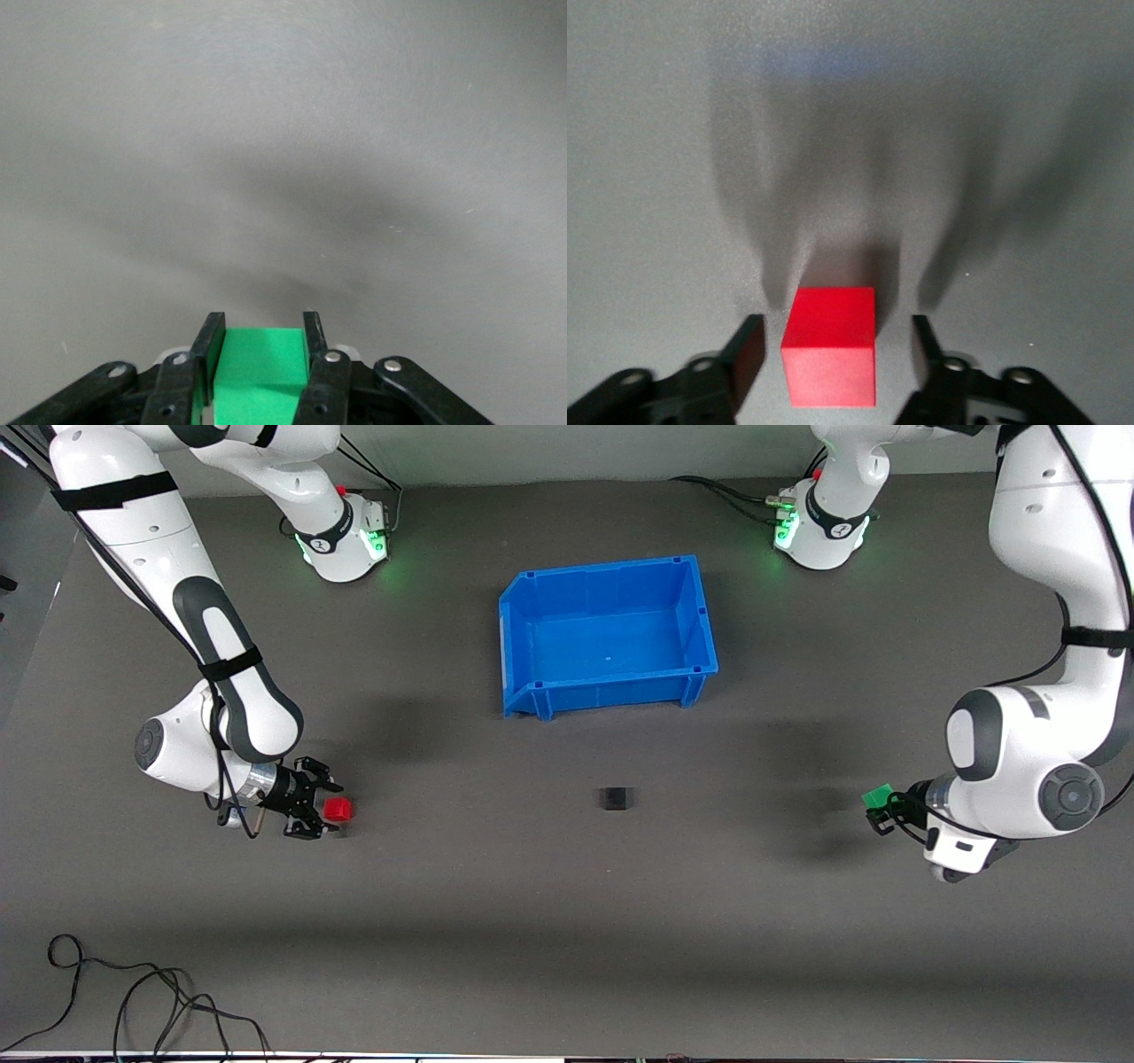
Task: Attach green and red cubes to black cube
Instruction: 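Grasp the red cube with the right gripper while the left gripper grasps the green cube, then carry the red cube and green cube toward the black cube with both grippers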
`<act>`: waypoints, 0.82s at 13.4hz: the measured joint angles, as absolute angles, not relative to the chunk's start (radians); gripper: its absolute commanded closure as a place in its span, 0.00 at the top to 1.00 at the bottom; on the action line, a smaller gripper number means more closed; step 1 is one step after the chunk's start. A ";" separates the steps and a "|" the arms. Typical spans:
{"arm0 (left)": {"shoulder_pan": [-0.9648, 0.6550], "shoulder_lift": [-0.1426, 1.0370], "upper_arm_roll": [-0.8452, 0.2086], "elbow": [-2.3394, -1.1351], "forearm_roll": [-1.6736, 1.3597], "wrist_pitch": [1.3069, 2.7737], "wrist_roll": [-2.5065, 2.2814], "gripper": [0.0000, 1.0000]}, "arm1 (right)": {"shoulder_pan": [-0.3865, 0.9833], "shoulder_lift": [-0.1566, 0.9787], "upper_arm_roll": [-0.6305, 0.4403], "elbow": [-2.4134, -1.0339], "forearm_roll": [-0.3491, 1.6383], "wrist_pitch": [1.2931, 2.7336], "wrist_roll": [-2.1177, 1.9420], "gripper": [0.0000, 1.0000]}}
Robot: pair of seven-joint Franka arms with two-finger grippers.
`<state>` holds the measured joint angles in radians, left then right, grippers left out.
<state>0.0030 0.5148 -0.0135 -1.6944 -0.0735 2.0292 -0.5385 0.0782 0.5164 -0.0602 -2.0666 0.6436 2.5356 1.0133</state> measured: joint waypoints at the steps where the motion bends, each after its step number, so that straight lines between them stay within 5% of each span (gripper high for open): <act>1: 0.001 0.505 -0.021 -1.693 -0.082 2.016 -0.606 0.00 | 0.078 0.516 -0.060 -2.067 0.644 2.536 1.010 0.22; 6: -0.033 0.504 -0.072 -1.694 -0.149 2.039 -1.063 0.00 | 0.078 0.516 -0.060 -2.047 0.645 2.532 1.008 0.20; 11: -0.204 0.559 -0.090 -1.698 -0.150 2.227 -1.597 0.00 | 0.153 0.485 -0.058 -1.932 0.649 2.429 1.127 0.20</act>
<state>-0.2040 0.5589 -0.0899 -1.6979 -0.1500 2.2274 -1.5966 0.1533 0.4848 -0.0575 -1.9317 0.6488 2.4295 1.1265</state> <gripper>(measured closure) 0.599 0.599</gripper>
